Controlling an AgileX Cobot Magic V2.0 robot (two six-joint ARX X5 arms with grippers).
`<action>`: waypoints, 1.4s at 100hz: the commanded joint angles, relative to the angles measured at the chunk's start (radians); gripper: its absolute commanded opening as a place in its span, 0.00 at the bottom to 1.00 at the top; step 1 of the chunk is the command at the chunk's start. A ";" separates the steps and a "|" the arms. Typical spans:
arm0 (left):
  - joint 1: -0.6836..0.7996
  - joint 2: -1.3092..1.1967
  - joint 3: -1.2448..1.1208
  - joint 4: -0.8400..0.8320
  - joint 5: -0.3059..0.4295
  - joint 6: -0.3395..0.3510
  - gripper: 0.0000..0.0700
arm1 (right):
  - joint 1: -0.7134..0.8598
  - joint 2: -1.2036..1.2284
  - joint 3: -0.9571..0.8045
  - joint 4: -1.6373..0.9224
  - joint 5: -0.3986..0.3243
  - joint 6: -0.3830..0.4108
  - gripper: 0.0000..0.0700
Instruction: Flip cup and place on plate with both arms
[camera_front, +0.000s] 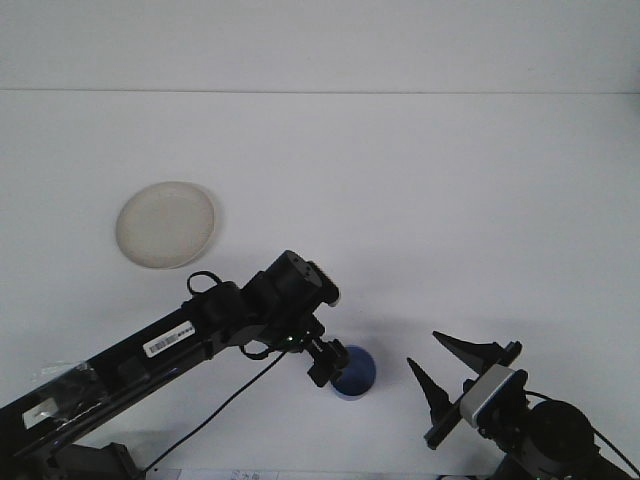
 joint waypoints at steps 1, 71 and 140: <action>-0.016 0.044 0.023 0.006 -0.014 0.009 0.66 | 0.011 0.003 0.008 0.010 0.005 0.000 0.54; -0.051 0.211 0.024 -0.003 -0.057 0.023 0.01 | 0.011 0.003 0.008 0.013 0.005 0.000 0.54; 0.385 -0.040 0.187 -0.209 -0.353 0.215 0.01 | 0.011 0.003 0.008 0.010 0.004 -0.001 0.54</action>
